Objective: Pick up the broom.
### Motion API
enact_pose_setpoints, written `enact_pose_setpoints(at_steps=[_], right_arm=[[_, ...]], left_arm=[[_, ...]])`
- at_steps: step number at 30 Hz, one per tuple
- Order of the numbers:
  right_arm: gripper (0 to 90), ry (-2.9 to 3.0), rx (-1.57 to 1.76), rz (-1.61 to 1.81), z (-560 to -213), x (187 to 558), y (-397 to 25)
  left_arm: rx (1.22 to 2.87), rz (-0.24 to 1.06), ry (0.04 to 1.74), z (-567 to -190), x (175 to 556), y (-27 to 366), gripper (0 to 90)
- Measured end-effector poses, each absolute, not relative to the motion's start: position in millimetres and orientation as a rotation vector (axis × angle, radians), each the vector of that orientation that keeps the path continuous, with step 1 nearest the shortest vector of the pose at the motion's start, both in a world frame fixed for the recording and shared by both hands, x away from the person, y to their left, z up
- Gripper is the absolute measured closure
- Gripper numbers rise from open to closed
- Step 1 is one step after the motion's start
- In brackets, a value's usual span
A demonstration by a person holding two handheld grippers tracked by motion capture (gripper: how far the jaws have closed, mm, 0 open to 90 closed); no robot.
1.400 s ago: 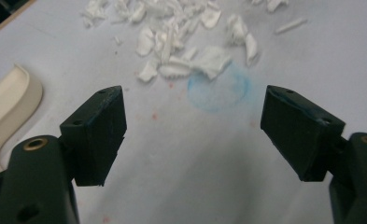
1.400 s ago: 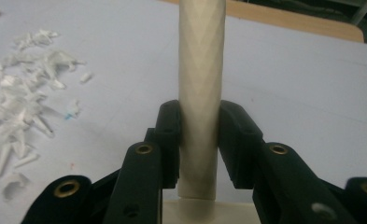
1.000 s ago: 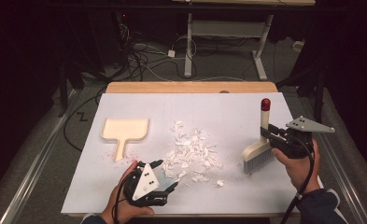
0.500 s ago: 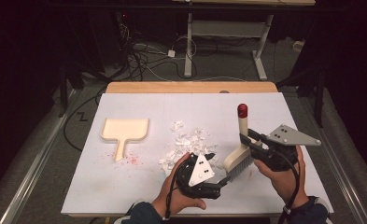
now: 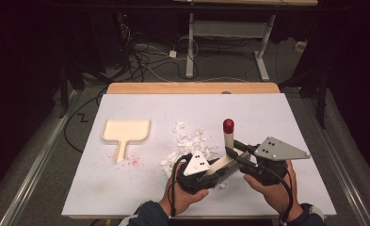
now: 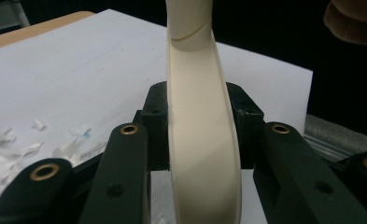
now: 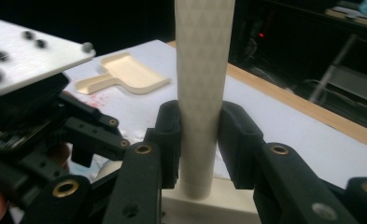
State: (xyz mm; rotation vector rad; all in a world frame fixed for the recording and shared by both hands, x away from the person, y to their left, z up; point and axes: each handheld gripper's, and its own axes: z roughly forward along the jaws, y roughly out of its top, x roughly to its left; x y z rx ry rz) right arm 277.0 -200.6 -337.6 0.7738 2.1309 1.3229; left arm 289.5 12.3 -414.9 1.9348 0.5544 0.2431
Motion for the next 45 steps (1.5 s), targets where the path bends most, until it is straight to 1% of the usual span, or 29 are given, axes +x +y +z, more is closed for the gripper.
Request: enact_pose_setpoints(at_steps=[2, 3, 6, 8, 9, 10, 12, 13, 17, 19, 20, 23, 25, 26, 27, 30, 31, 32, 33, 35, 36, 37, 38, 39, 40, 41, 43, 44, 45], right_arm=[[70.5, 2.144, 0.746, 1.318, -338.7, 276.3, -199.2], [68.3, 2.163, 0.708, 1.342, -337.8, 276.3, -199.9], [56.0, 2.229, 0.573, 1.373, -335.9, 274.8, -201.8], [52.4, 2.268, 0.464, 1.374, -338.1, 272.7, -203.8], [47.9, 2.306, 0.436, 1.36, -340.2, 273.5, -204.5], [46.0, 2.354, 0.41, 1.34, -342.6, 274.7, -205.1], [43.4, 2.409, 0.356, 1.317, -348.4, 276.0, -206.3], [41.6, 2.447, 0.338, 1.304, -351.3, 277.2, -206.1], [40.2, 2.514, 0.298, 1.262, -360.9, 280.4, -201.9], [38.4, 2.624, 0.235, 1.177, -374.3, 282.0, -191.3], [41.0, 2.664, 0.208, 1.156, -379.0, 281.6, -187.4], [55.1, 2.754, 0.109, 1.17, -390.9, 280.6, -177.8], [61.2, 2.763, 0.041, 1.182, -395.7, 280.9, -171.0], [65.4, 2.797, 0.067, 1.18, -397.3, 278.8, -169.6], [66.8, 2.814, 0.061, 1.182, -398.8, 278.0, -169.7], [67.8, 2.784, 0.062, 1.213, -399.6, 279.5, -168.2], [67.9, 2.78, 0.068, 1.199, -399.0, 279.4, -168.3], [67.9, 2.776, 0.08, 1.183, -398.4, 279.5, -168.9], [68.0, 2.765, 0.093, 1.18, -397.9, 280.4, -170.1], [68.0, 2.747, 0.12, 1.172, -396.4, 283.4, -174.3], [68.0, 2.747, 0.12, 1.172, -396.4, 283.4, -174.3], [68.0, 2.73, 0.149, 1.168, -395.1, 284.4, -176.8], [68.0, 2.709, 0.18, 1.175, -394.1, 285.8, -179.1], [68.0, 2.701, 0.202, 1.181, -392.6, 287.9, -181.8], [68.0, 2.674, 0.243, 1.192, -389.2, 290.7, -186.7], [68.0, 2.662, 0.255, 1.191, -387.5, 292.5, -189.2], [68.0, 2.649, 0.277, 1.194, -385.7, 294.0, -191.6], [68.0, 2.633, 0.298, 1.192, -384.3, 295.6, -193.9], [68.0, 2.608, 0.336, 1.188, -382.4, 299.1, -198.8]], left_arm=[[1.949, 0.231, 0.537, -414.2, 289.5, 17.1, 64.6], [1.973, 0.218, 0.5, -411.8, 290.1, 23.0, 64.6], [1.998, 0.21, 0.458, -408.3, 290.0, 29.9, 64.7], [2.022, 0.184, 0.412, -404.8, 290.1, 38.0, 64.7], [2.047, 0.195, 0.367, -402.2, 287.9, 45.7, 64.7], [2.047, 0.195, 0.367, -402.2, 287.9, 45.7, 64.7], [2.105, 0.166, 0.299, -400.6, 285.6, 56.5, 64.6], [2.129, 0.178, 0.274, -400.5, 283.7, 59.4, 64.6], [2.162, 0.158, 0.207, -401.0, 278.0, 67.6, 64.6], [2.17, 0.129, 0.16, -400.6, 275.2, 72.2, 64.6], [2.185, 0.118, 0.122, -400.4, 272.0, 74.5, 64.5], [2.2, 0.101, 0.087, -401.4, 269.0, 76.2, 64.4], [2.182, 0.088, 0.076, -401.7, 269.2, 79.6, 63.8], [2.182, 0.088, 0.076, -401.7, 269.2, 79.6, 61.6], [2.168, 0.104, 0.081, -400.0, 269.9, 83.5, 59.5], [2.165, 0.142, 0.095, -399.4, 269.4, 85.6, 55.5], [2.178, 0.215, 0.113, -398.5, 268.0, 87.5, 53.2], [2.185, 0.26, 0.143, -398.0, 267.7, 89.2, 47.6], [2.185, 0.26, 0.143, -398.0, 267.7, 89.2, 43.5], [2.158, 0.356, 0.223, -396.7, 265.7, 102.6, 38.2], [2.158, 0.356, 0.223, -396.7, 265.7, 102.6, 32.1], [2.144, 0.412, 0.262, -396.9, 264.0, 108.0, 32.1], [2.142, 0.447, 0.288, -397.3, 262.9, 113.9, 27.5], [2.132, 0.471, 0.315, -398.7, 261.5, 119.6, 26.5], [2.128, 0.499, 0.341, -400.2, 260.5, 125.4, 20.8], [2.123, 0.525, 0.368, -402.7, 259.7, 130.9, 20.4], [2.125, 0.629, 0.402, -410.4, 257.9, 140.8, 20.3], [2.119, 0.66, 0.425, -415.0, 257.6, 145.4, 19.7], [2.108, 0.657, 0.45, -419.4, 258.3, 150.5, 18.8]])
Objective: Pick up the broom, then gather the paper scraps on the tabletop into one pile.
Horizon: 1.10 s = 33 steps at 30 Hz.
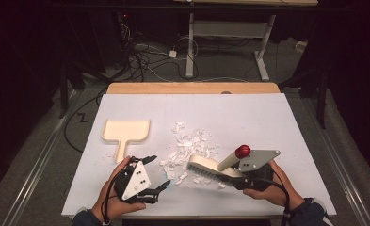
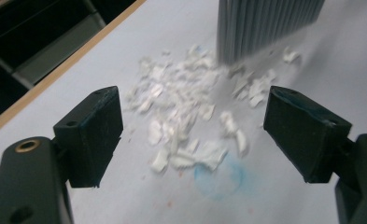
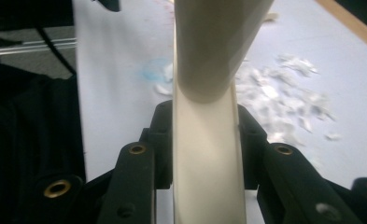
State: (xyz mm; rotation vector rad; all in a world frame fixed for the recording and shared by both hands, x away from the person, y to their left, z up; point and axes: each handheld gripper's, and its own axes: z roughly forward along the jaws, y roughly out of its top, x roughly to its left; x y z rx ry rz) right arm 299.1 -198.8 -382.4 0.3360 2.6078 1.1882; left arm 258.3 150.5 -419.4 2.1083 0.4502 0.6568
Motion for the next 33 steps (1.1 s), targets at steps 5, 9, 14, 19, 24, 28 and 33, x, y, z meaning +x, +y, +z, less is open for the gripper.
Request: enact_pose_setpoints(at_steps=[5, 9, 14, 19, 24, 28, 33], right_arm=[[68.0, 2.543, 0.419, 1.191, -378.5, 306.9, -210.2], [68.0, 2.501, 0.478, 1.205, -376.1, 310.8, -216.3], [68.0, 2.43, 0.587, 1.166, -369.9, 311.4, -224.3], [68.0, 2.376, 0.643, 1.097, -366.7, 318.9, -232.4], [68.0, 2.307, 0.674, 0.985, -368.5, 340.8, -236.6], [68.0, 2.282, 0.733, 0.904, -371.9, 370.7, -236.7], [68.0, 2.274, 0.784, 0.821, -380.1, 413.6, -228.1]], left_arm=[[2.108, 0.728, 0.556, -437.9, 258.0, 171.7, 17.4], [2.069, 0.676, 0.631, -447.0, 253.7, 192.0, 17.4], [2.055, 0.633, 0.719, -460.4, 246.4, 212.1, 17.4], [2.079, 0.687, 0.762, -467.5, 244.4, 216.7, 17.4], [2.094, 0.704, 0.771, -469.6, 245.3, 215.2, 17.2], [2.11, 0.705, 0.777, -472.4, 249.3, 213.5, 17.2], [2.116, 0.705, 0.79, -473.5, 248.7, 214.9, 17.2]])
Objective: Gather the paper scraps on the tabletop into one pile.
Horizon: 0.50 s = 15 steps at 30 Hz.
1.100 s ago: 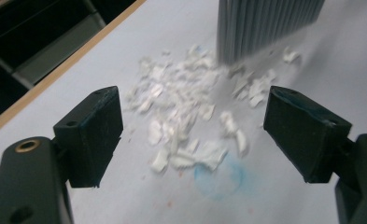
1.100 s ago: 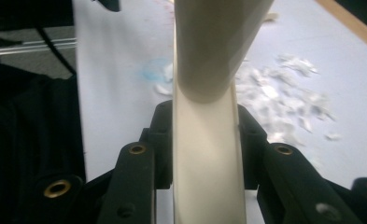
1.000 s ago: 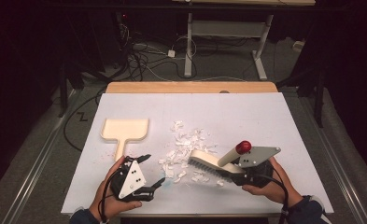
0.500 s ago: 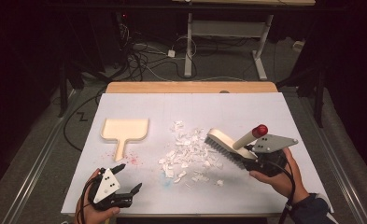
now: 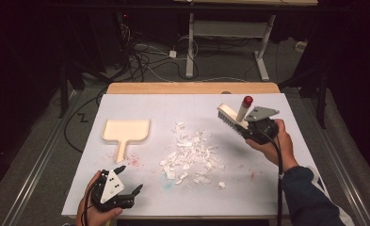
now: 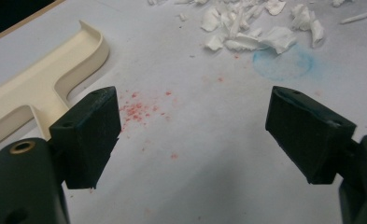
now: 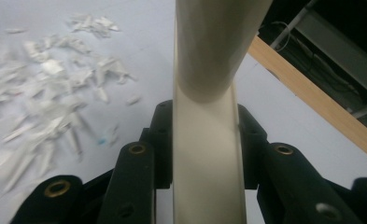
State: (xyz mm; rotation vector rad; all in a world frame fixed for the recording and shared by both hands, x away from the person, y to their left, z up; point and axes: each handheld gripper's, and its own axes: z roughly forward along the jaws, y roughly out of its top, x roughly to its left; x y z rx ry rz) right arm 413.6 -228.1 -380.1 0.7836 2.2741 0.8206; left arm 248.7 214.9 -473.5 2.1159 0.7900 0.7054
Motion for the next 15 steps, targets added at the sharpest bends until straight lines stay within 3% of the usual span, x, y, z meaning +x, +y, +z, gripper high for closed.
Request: enact_pose_setpoints(at_steps=[7, 15], right_arm=[[68.1, 2.273, 0.816, 0.747, -409.1, 465.3, -194.3], [68.1, 2.228, 0.803, 0.678, -426.5, 491.6, -149.2]], left_arm=[[2.129, 0.692, 0.78, -474.4, 249.2, 212.8, 17.2], [2.153, 0.691, 0.773, -474.7, 249.2, 210.8, 17.2]])
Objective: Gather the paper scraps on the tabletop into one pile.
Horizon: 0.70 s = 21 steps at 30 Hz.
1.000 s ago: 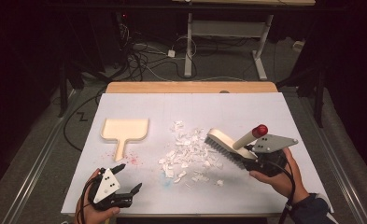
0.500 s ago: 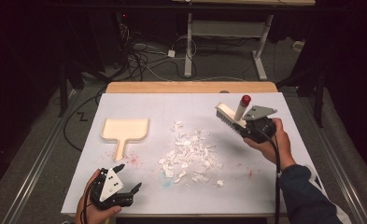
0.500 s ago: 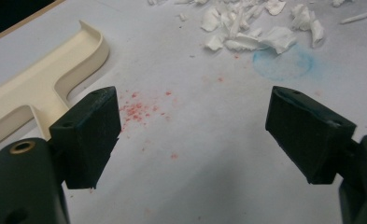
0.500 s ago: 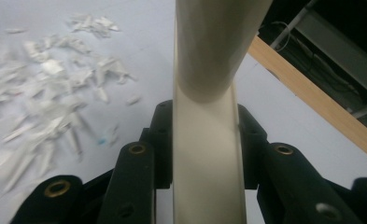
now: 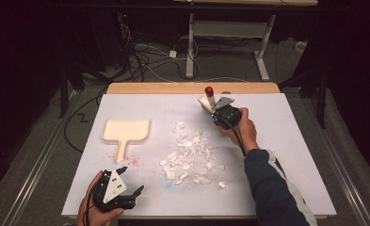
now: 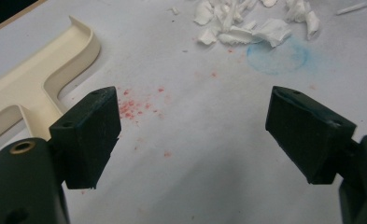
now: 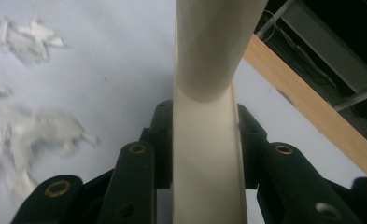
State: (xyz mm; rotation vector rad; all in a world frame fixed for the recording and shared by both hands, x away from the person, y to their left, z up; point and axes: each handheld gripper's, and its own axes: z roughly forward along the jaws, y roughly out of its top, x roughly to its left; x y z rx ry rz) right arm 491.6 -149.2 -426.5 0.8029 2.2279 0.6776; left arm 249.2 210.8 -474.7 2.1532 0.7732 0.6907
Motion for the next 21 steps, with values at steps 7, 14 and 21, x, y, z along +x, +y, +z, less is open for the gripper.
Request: enact_pose_setpoints(at_steps=[7, 14, 21], right_arm=[[68.0, 2.287, 0.692, 0.681, -440.6, 488.4, -103.8], [67.8, 2.373, 0.455, 0.749, -443.5, 469.7, -77.6], [67.3, 2.457, 0.286, 0.812, -448.8, 449.9, -81.8]], left_arm=[[2.146, 0.674, 0.782, -475.2, 249.5, 213.7, 17.2], [2.158, 0.67, 0.759, -475.0, 248.6, 211.6, 17.2], [2.169, 0.645, 0.779, -476.9, 250.5, 209.8, 17.2]])
